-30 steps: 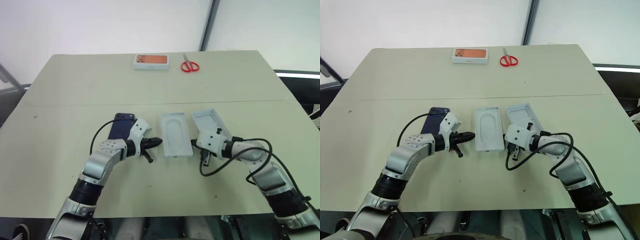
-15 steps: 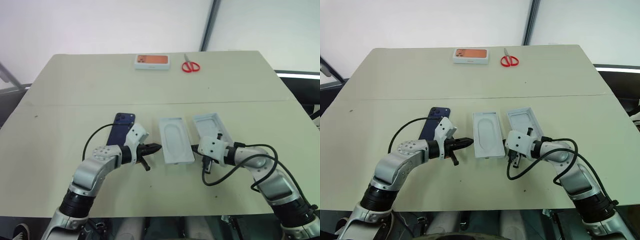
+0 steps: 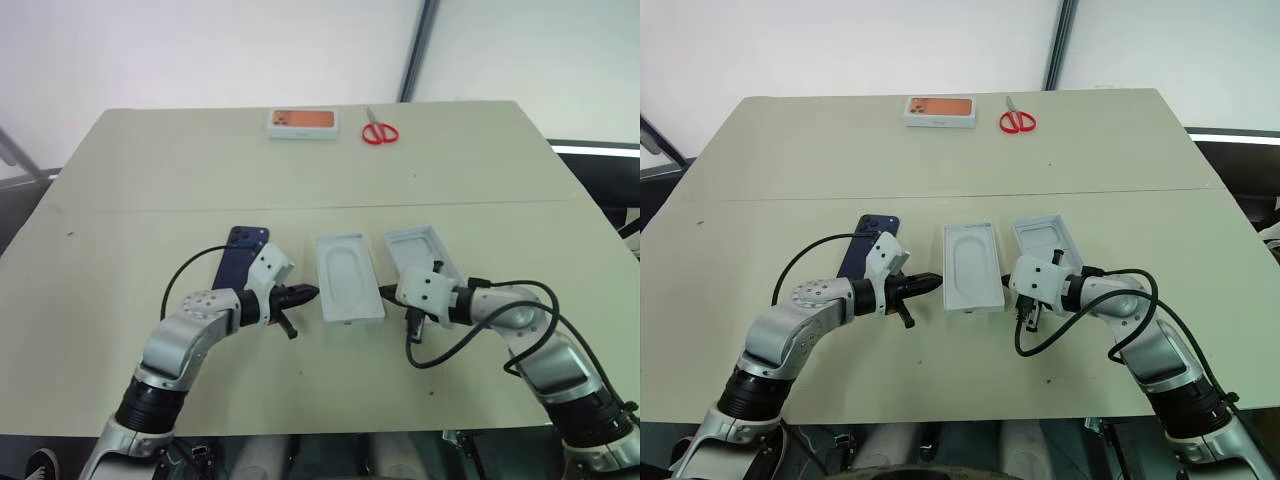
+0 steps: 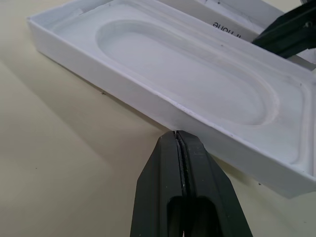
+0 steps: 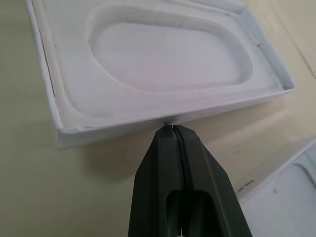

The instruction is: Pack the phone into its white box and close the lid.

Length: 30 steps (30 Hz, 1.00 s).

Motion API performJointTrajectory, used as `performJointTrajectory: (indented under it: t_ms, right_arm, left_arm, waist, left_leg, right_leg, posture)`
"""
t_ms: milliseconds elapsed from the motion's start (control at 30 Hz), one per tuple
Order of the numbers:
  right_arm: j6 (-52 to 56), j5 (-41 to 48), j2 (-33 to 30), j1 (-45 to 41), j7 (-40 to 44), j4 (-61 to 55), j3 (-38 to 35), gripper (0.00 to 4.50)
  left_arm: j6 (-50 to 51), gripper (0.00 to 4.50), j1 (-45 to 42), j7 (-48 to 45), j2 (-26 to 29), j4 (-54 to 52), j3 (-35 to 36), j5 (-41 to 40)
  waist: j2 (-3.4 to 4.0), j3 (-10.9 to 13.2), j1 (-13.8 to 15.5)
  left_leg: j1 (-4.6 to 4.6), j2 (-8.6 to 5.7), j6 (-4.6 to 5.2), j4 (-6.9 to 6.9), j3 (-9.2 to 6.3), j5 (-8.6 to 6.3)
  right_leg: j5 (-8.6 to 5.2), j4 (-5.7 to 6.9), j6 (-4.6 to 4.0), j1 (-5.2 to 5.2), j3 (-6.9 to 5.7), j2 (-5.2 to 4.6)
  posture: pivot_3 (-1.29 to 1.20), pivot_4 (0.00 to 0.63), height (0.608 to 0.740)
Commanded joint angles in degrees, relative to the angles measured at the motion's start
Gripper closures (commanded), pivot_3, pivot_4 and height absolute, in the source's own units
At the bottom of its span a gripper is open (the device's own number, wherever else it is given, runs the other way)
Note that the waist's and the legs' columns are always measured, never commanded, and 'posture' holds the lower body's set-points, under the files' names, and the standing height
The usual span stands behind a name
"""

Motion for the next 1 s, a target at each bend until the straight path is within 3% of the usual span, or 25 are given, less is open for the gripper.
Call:
performJointTrajectory:
  t_ms: [33,267,367,467,700,833,1000]
  right_arm:
    - [-0.3,2.0,-0.7,-0.8,0.2,-2.2,-2.5,4.50]
    - [1.5,6.0,-0.1,-2.9,0.9,-3.1,-4.0,4.50]
    - [3.3,7.4,2.6,-6.7,-1.4,-2.0,-4.6,4.50]
    - [4.9,7.3,6.1,-9.4,-3.3,-2.0,-1.9,4.50]
    - [6.0,1.9,17.9,-15.8,-10.5,3.1,6.9,4.50]
    - [6.3,-1.9,24.2,-19.8,-14.2,9.6,11.6,4.50]
    - [3.9,-6.2,28.5,-22.5,-14.5,14.8,18.1,4.50]
  left_arm:
    - [-1.0,4.45,-0.4,-0.4,0.9,-1.2,2.4,-1.6]
    - [0.8,4.45,-2.0,-0.4,2.9,0.7,5.9,-3.7]
    - [5.1,4.45,-4.1,0.0,3.0,2.9,11.4,-8.5]
    - [6.6,3.66,-7.0,0.1,5.1,6.4,16.6,-11.0]
    - [10.8,0.08,-11.6,-4.9,15.4,17.7,25.2,-15.8]
    - [9.6,0.03,-12.4,-7.6,20.5,26.7,24.7,-13.5]
    - [13.4,0.03,-13.1,-10.3,22.7,33.6,21.1,-12.8]
  waist:
    - [-0.01,0.0,0.0]
    - [0.00,0.0,0.0]
    - [0.00,0.0,-0.2]
    - [-0.01,0.0,-0.2]
    - [0.00,0.0,-0.4]
    - [-0.02,0.0,-0.4]
    - [-0.02,0.0,-0.4]
  left_leg:
    - [0.00,0.00,0.00,0.01,0.00,0.00]
    - [0.00,0.00,0.00,0.01,0.00,0.00]
    - [0.00,0.03,0.00,0.01,-0.01,0.00]
    - [0.00,0.05,0.00,-0.02,-0.04,0.00]
    - [-0.01,0.06,-0.08,-0.06,0.00,0.05]
    - [0.06,0.03,-0.09,-0.01,-0.03,0.05]
    - [0.02,0.02,-0.11,-0.05,-0.03,0.07]
  right_leg:
    - [0.00,0.00,0.00,0.01,0.00,0.00]
    - [0.00,0.00,0.00,0.01,0.00,0.00]
    - [0.00,0.01,0.00,-0.01,0.00,0.02]
    - [0.00,0.02,0.00,-0.04,-0.02,0.07]
    - [0.00,0.14,-0.01,-0.18,0.05,0.11]
    - [0.00,0.16,-0.01,-0.31,0.04,0.10]
    - [0.00,0.26,-0.01,-0.45,0.06,0.10]
  posture:
    - [0.00,0.150,0.740]
    - [0.00,0.150,0.740]
    - [0.00,0.150,0.740]
    - [0.00,0.150,0.740]
    - [0.00,0.150,0.740]
    - [0.00,0.150,0.740]
    - [0.00,0.150,0.740]
